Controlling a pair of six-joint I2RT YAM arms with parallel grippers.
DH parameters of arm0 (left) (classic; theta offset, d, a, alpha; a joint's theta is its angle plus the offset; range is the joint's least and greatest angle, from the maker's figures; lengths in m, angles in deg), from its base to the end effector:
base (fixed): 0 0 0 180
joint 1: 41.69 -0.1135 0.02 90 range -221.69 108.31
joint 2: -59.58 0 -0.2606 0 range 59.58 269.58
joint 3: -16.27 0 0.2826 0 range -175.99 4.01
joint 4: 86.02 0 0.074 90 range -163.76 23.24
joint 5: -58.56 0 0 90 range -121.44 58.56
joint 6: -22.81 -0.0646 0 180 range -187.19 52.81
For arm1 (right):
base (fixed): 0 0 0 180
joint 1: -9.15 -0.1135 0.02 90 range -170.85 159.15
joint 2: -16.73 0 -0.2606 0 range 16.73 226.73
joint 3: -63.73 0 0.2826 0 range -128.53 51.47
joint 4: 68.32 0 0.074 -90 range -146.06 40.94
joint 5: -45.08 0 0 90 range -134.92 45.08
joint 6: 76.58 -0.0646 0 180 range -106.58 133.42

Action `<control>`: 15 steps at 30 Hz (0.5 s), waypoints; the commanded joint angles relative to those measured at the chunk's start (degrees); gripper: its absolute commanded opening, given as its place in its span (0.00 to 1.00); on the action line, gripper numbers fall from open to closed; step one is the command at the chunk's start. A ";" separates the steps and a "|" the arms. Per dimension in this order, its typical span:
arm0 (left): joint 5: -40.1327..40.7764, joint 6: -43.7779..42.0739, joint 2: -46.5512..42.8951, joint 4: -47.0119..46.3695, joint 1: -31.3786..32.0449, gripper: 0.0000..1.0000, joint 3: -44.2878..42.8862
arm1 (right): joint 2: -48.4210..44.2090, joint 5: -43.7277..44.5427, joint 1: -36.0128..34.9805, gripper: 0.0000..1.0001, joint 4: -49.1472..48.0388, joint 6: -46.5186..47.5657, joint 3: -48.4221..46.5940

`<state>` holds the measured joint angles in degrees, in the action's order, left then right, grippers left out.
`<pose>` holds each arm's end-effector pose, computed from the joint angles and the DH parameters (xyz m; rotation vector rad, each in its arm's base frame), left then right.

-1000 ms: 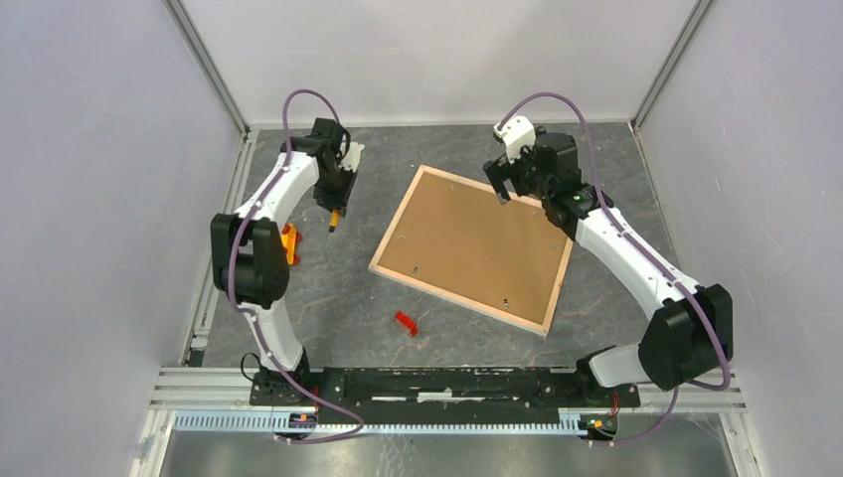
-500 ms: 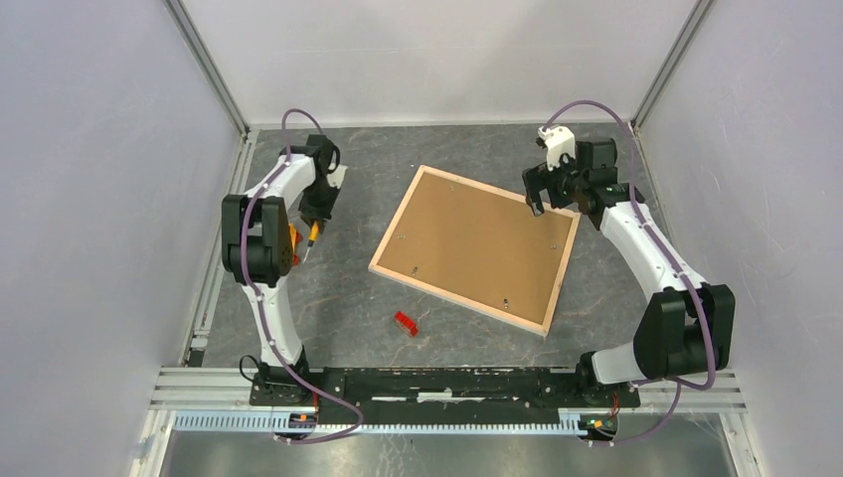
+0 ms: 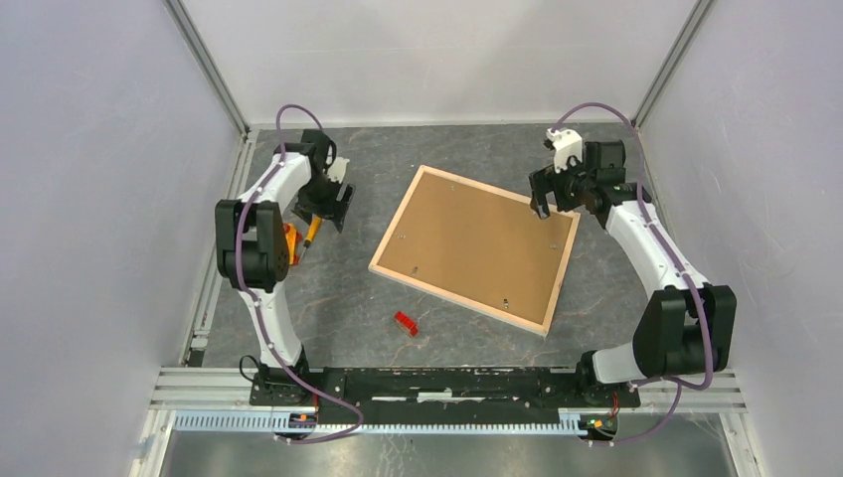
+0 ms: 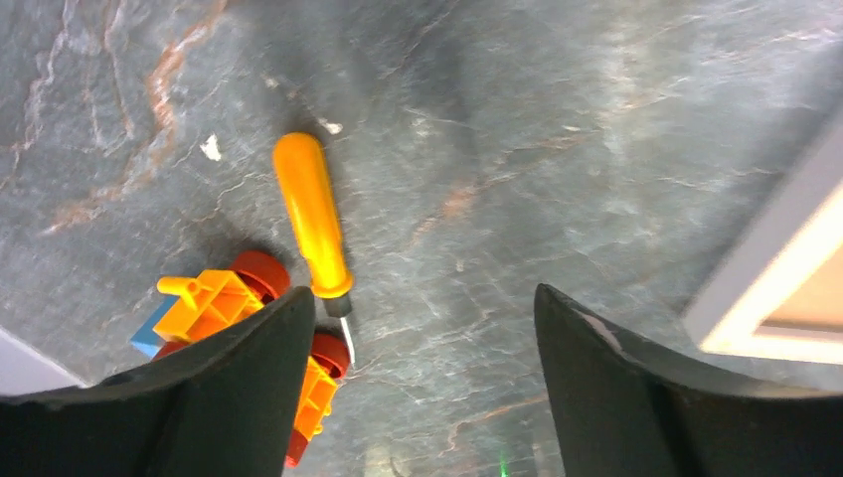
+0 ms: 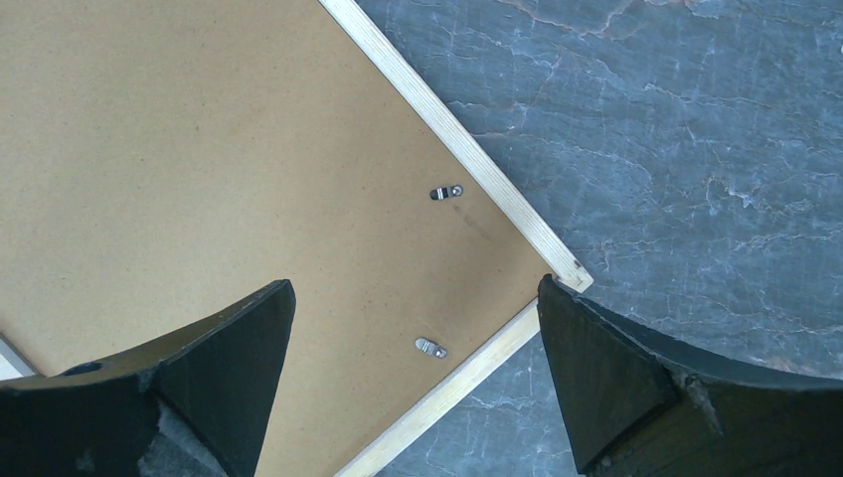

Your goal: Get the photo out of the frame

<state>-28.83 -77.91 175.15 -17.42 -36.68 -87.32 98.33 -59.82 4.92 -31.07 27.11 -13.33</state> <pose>0.4302 -0.0348 0.1533 0.4021 2.9514 0.0800 0.3631 0.0435 0.2580 -0.4859 2.2271 0.2126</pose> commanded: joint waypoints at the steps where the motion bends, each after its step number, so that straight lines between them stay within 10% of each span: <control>1: -13.10 -7.33 -9.53 -1.22 0.97 0.94 -3.31 | 0.53 -3.52 2.43 0.98 0.92 -1.48 -2.56; 15: -22.01 -36.26 -20.09 -3.01 29.29 1.00 6.79 | 1.43 -17.38 13.49 0.98 4.76 -1.54 2.13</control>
<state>-46.27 -101.78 157.54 -19.15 -14.52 -85.07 99.62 -69.65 15.10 -27.92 25.82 -13.46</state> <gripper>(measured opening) 0.995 0.979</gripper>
